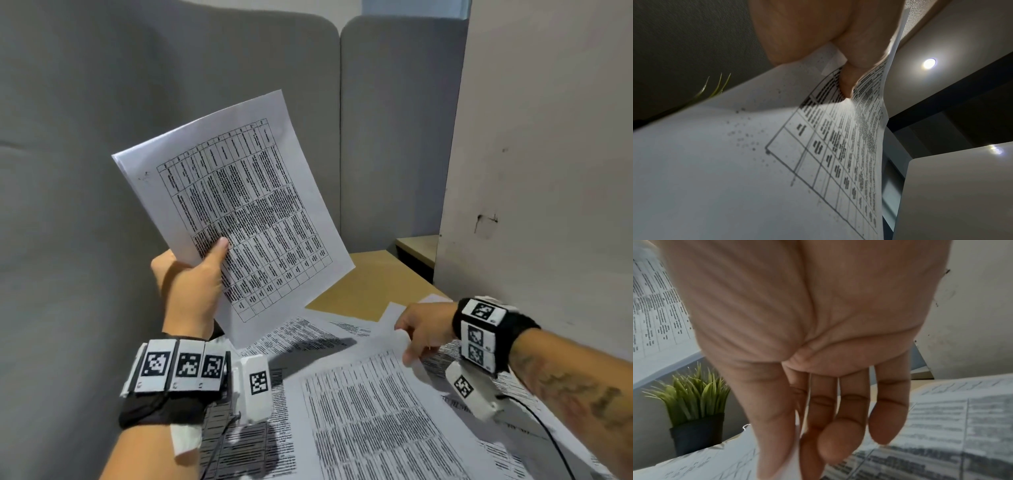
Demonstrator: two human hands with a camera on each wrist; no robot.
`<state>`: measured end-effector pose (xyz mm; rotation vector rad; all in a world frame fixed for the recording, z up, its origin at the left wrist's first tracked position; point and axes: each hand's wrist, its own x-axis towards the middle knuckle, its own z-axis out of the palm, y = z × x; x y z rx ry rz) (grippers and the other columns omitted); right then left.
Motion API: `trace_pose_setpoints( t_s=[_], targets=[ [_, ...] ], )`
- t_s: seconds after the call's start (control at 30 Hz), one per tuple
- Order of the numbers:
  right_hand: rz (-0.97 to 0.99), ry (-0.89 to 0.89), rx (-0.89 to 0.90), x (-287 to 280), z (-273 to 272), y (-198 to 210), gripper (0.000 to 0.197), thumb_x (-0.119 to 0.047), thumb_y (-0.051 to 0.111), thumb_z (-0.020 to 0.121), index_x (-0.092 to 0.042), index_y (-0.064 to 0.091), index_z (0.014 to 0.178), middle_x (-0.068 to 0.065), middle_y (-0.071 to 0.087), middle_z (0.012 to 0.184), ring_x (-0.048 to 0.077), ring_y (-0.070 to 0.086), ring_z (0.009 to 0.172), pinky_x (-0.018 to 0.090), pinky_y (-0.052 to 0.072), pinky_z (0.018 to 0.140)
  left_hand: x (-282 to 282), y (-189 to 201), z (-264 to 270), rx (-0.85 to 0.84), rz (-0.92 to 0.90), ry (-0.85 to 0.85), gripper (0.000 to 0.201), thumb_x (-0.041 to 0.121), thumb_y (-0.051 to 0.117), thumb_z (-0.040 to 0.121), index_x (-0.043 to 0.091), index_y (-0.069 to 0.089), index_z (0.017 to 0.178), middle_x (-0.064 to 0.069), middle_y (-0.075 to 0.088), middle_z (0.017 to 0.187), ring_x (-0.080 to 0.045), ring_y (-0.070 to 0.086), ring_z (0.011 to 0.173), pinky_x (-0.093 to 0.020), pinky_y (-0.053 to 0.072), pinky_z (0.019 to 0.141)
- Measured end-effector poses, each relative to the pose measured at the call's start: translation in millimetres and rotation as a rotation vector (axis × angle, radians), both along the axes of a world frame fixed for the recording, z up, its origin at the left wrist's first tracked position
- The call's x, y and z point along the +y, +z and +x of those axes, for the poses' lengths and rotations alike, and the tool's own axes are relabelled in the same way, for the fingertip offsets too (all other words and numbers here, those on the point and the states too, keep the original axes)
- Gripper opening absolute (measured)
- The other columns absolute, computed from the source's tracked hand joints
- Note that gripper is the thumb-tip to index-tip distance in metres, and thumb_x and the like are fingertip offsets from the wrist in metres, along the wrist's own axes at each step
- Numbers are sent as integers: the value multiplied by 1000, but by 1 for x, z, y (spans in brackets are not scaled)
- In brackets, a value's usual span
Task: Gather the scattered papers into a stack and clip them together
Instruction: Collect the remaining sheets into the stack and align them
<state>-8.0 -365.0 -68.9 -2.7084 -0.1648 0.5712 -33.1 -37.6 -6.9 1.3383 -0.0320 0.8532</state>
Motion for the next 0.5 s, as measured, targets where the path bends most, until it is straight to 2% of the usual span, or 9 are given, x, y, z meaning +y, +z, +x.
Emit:
trace_pose_setpoints(
  t_s=[0.07, 0.17, 0.27, 0.33, 0.4, 0.5],
  targets=[
    [16, -2, 5, 8, 3, -5, 15, -17, 84, 76, -16, 69, 77, -6, 64, 62, 9, 59, 57, 27, 49, 62, 2, -1, 3, 12, -19, -8, 51, 20, 77, 83, 9, 36, 110, 9, 45, 93, -6, 51, 89, -26, 43, 90],
    [13, 35, -79, 24, 9, -5, 18, -17, 83, 76, -22, 66, 71, -6, 65, 67, 11, 59, 62, 27, 48, 63, 6, -3, 8, 16, -38, 1, 52, 20, 77, 83, 12, 33, 109, 4, 50, 102, -6, 54, 94, -23, 43, 87],
    [3, 97, -198, 48, 14, 1, 19, -8, 77, 79, -21, 64, 78, -6, 62, 73, 10, 57, 66, 22, 45, 57, 7, -4, 11, 9, -31, 25, 52, 21, 77, 83, 13, 33, 109, -6, 50, 116, -15, 55, 106, -24, 44, 89],
    [-31, 153, -259, 69, 18, 5, 16, -1, 70, 80, -17, 68, 85, -4, 63, 75, 12, 56, 69, 21, 44, 56, 7, -4, 12, 9, -33, 22, 52, 20, 77, 83, 13, 33, 109, -7, 49, 120, -15, 54, 108, -25, 44, 91],
    [-49, 214, -296, 93, 21, 5, 16, -1, 62, 78, -10, 72, 88, 4, 69, 82, 19, 59, 75, 26, 47, 62, 8, -5, 13, 8, -39, 16, 51, 18, 76, 84, 13, 33, 110, -8, 50, 122, -14, 55, 109, -26, 46, 93],
    [-143, 306, -297, 130, 23, 0, 21, -2, 53, 84, -8, 69, 96, 8, 68, 95, 24, 58, 84, 29, 41, 70, 10, -7, 15, 8, -52, 17, 51, 18, 77, 83, 14, 32, 109, -9, 50, 124, -15, 56, 109, -30, 48, 94]
  ],
)
